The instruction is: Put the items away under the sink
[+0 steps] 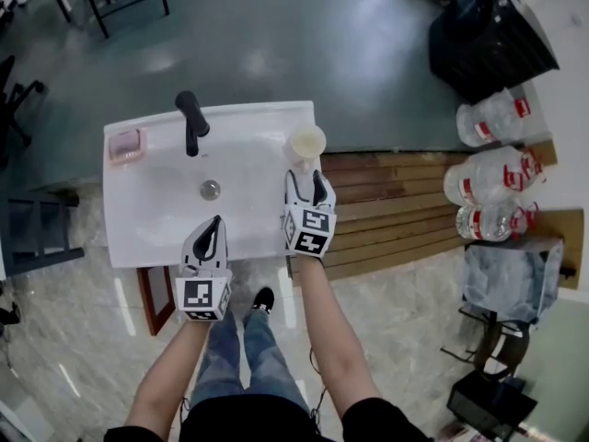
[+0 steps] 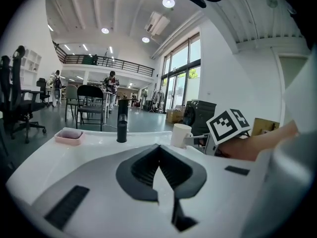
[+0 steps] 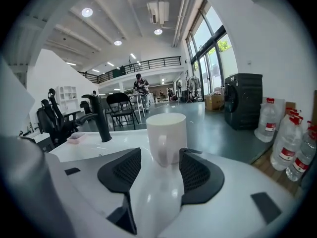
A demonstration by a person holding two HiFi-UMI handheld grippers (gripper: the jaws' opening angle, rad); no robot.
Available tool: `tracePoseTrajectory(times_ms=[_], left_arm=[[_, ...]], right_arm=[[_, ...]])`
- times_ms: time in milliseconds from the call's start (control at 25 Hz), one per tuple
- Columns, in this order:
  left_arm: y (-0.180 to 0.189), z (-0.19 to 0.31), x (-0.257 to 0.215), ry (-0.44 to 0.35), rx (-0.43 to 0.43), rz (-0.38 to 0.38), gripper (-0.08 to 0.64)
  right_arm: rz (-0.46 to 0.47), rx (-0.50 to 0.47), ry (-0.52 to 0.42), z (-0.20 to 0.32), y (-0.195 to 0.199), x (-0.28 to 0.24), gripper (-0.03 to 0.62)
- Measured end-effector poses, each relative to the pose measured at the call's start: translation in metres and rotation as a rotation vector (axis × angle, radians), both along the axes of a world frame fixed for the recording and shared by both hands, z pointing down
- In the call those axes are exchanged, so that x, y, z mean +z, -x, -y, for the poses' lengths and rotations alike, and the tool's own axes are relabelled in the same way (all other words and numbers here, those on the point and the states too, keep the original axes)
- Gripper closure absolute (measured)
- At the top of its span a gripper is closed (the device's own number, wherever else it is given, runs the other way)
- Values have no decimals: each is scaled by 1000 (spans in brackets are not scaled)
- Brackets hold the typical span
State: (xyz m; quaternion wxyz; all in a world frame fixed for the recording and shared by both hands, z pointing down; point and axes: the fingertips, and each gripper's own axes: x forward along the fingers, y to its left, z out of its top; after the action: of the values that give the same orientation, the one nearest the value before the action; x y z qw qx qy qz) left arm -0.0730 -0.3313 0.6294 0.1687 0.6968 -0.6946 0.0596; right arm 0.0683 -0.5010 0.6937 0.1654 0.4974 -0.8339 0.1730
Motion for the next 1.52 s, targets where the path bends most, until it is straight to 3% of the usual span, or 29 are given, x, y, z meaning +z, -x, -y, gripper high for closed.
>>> tracePoseTrajectory(times_ms=[160, 280, 520, 760, 920, 1200, 1520], left_arm=[[5, -10, 3, 36, -5, -6, 554], [2, -19, 6, 67, -2, -34, 554], [-7, -39, 14, 86, 33, -32, 554], [-2, -48, 12, 81, 25, -27, 554], [-1, -54, 7, 75, 0, -21, 554], [-8, -74, 1, 53, 32, -8, 554], [1, -117, -2, 56, 15, -4, 554]], right_arm=[[-57, 30, 12, 10, 0, 5, 426], [-96, 75, 31, 17, -5, 6, 522], [-125, 67, 18, 18, -3, 5, 528], [-133, -9, -30, 13, 5, -10, 531], [-91, -81, -79, 2, 14, -32, 534], [0, -136, -152, -35, 23, -62, 541], [169, -283, -270, -118, 31, -133, 541]])
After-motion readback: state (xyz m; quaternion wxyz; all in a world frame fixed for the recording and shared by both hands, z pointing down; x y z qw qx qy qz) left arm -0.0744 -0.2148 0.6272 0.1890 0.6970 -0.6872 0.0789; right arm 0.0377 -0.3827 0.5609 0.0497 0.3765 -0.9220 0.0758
